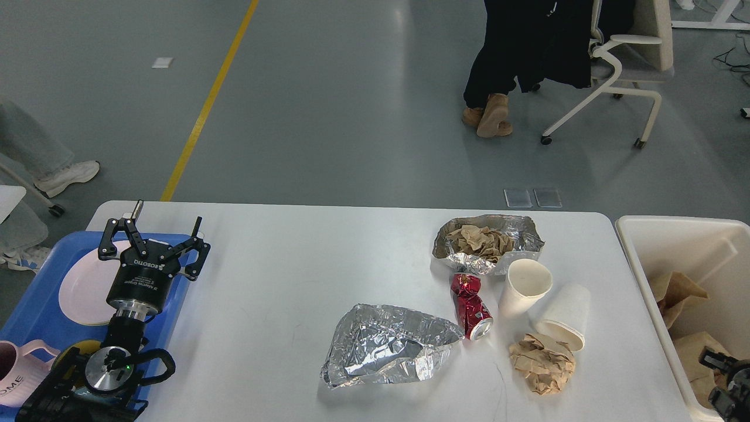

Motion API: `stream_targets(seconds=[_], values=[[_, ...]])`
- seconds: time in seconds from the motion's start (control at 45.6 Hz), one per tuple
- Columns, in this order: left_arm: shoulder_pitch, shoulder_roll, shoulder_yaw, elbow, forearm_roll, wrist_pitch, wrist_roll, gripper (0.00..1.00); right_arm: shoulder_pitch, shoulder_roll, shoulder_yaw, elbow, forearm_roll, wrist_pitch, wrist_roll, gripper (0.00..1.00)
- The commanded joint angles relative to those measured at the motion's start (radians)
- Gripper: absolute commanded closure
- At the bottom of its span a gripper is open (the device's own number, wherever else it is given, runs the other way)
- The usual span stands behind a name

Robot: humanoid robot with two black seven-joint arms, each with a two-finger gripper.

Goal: Tidy desktop
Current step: 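Raise the right gripper out of the bin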

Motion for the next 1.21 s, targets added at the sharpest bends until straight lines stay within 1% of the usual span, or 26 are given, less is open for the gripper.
stream_targets(seconds=[0.0,0.088,0.132,0.197,0.285,0.373,0.439,0.504,0.614,0.702,0.746,0.768,0.811,0.899,0.965,1.097,1.14,1.184], values=[[0.0,0.0,0.0,0.0,0.0,-0.001,0.0,0.04,0.082,-0.087,-0.005,0.081,-0.015,0.012,-0.014,0.0],[0.0,0.0,0.0,0.0,0.0,0.001,0.0,0.04,0.184,-0.194,-0.019,0.245,-0.028,0.032,-0.024,0.0],[0.0,0.0,0.0,0.0,0.0,0.001,0.0,0.04,0.25,-0.233,-0.048,0.324,-0.051,0.043,-0.041,0.0],[0.0,0.0,0.0,0.0,0.0,0.001,0.0,0.04,0.37,-0.265,-0.126,0.434,-0.112,0.072,-0.08,0.0],[0.0,0.0,0.0,0.0,0.0,-0.001,0.0,0.04,0.546,-0.284,-0.262,0.569,-0.138,0.133,-0.113,0.0],[0.0,0.0,0.0,0.0,0.0,0.001,0.0,0.04,0.747,-0.282,-0.417,0.698,-0.138,0.188,-0.115,0.0],[0.0,0.0,0.001,0.0,0.0,0.001,0.0,0.04,0.907,-0.256,-0.535,0.775,-0.137,0.254,-0.115,0.0],[0.0,0.0,0.0,0.0,0.0,-0.001,0.0,0.04,1.049,-0.181,-0.634,0.826,-0.135,0.354,-0.115,0.0],[0.0,0.0,0.0,0.0,0.0,0.001,0.0,0.04,1.238,-0.037,-0.738,0.85,-0.134,0.607,-0.115,0.0],[0.0,0.0,0.0,0.0,0.0,0.001,0.0,0.04,1.398,0.04,-0.732,0.899,-0.132,0.848,-0.115,0.0],[0.0,0.0,0.001,0.0,0.0,-0.001,0.0,0.04,1.488,0.072,-0.721,0.95,-0.13,0.932,-0.113,0.0],[0.0,0.0,0.0,0.0,0.0,-0.001,0.0,0.04,1.536,0.083,-0.714,0.979,-0.127,0.952,-0.11,0.0],[0.0,0.0,0.0,0.0,0.0,0.001,0.0,0.04,1.614,0.094,-0.699,1.049,-0.118,0.966,-0.112,0.0],[0.0,0.0,0.001,0.0,0.0,0.001,0.0,0.04,1.772,0.092,-0.686,1.218,-0.066,0.965,-0.112,0.0],[0.0,0.0,0.0,0.0,0.0,0.001,0.0,0.04,1.901,0.092,-0.701,1.315,-0.013,0.96,-0.11,0.0],[0.0,0.0,0.0,0.0,0.0,0.001,0.0,0.04,2.084,0.092,-0.74,1.473,0.067,0.913,-0.101,0.0],[0.0,0.0,0.0,0.0,0.0,0.001,0.0,0.04,2.117,0.094,-0.758,1.505,0.093,0.879,-0.091,0.0],[0.0,0.0,0.0,0.0,0.0,0.001,0.0,0.04,2.142,0.097,-0.781,1.536,0.118,0.856,-0.063,0.0]])
